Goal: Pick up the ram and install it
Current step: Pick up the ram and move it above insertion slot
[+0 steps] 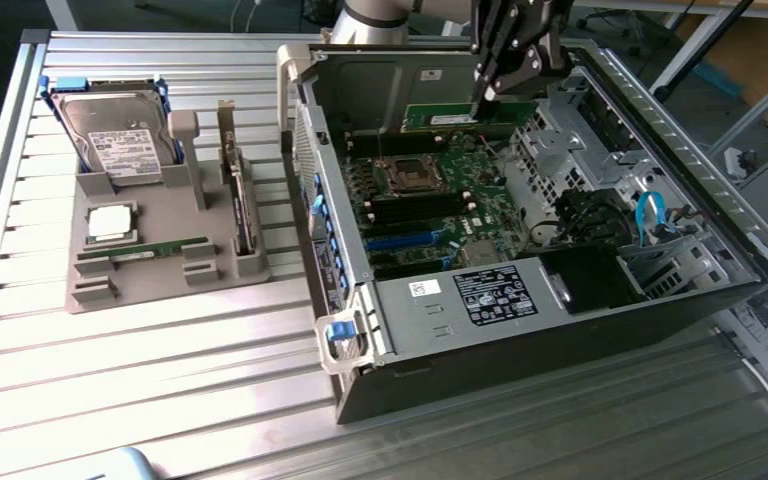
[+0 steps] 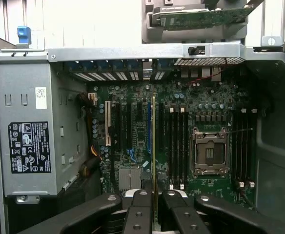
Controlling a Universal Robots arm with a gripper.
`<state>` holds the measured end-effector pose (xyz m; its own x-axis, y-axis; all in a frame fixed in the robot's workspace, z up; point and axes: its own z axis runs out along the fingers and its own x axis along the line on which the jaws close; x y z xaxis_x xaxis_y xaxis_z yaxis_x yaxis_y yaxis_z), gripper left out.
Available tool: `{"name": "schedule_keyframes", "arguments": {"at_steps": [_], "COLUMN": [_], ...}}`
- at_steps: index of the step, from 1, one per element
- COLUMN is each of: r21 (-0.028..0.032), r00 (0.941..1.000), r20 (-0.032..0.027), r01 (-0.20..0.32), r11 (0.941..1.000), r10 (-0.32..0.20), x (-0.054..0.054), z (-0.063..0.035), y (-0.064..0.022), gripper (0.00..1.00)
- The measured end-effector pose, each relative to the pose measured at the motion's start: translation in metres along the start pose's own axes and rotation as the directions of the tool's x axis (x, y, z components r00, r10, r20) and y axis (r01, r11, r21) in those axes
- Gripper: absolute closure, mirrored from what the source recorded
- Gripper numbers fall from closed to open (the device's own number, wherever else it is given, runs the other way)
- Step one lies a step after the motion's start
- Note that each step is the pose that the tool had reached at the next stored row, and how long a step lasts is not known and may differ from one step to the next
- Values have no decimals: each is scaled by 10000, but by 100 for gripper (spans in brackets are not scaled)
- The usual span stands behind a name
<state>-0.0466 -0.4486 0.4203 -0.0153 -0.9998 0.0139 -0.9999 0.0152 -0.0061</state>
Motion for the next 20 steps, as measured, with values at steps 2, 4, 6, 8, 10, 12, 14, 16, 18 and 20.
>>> {"name": "schedule_keyframes", "arguments": {"at_steps": [2, 4, 6, 8, 10, 12, 14, 16, 18, 20], "r21": [0, 0, 0, 0, 0, 0, 0, -1, 0, 0], "r00": [10000, 10000, 10000, 10000, 10000, 10000, 10000, 10000, 10000, 10000], "r20": [-1, -1, 0, 0, 0, 0, 0, -1, 0, 0], "r01": [1, 0, 0, 0, 0, 0, 0, 1, 1, 0], "r11": [10000, 10000, 10000, 10000, 10000, 10000, 10000, 10000, 10000, 10000], "r10": [-1, 0, 0, 0, 0, 0, 0, -1, -1, 0], "x": [-1, -2, -2, -3, -3, -4, -4, -5, -5, -5], "z": [0, 0, 1, 1, 1, 1, 1, 1, 2, 2], "y": [-55, -108, -151, -190, -227, -257, -281, -307, -336, -364], "gripper": [87, 87, 87, 87, 87, 87, 87, 87, 87, 87]}}
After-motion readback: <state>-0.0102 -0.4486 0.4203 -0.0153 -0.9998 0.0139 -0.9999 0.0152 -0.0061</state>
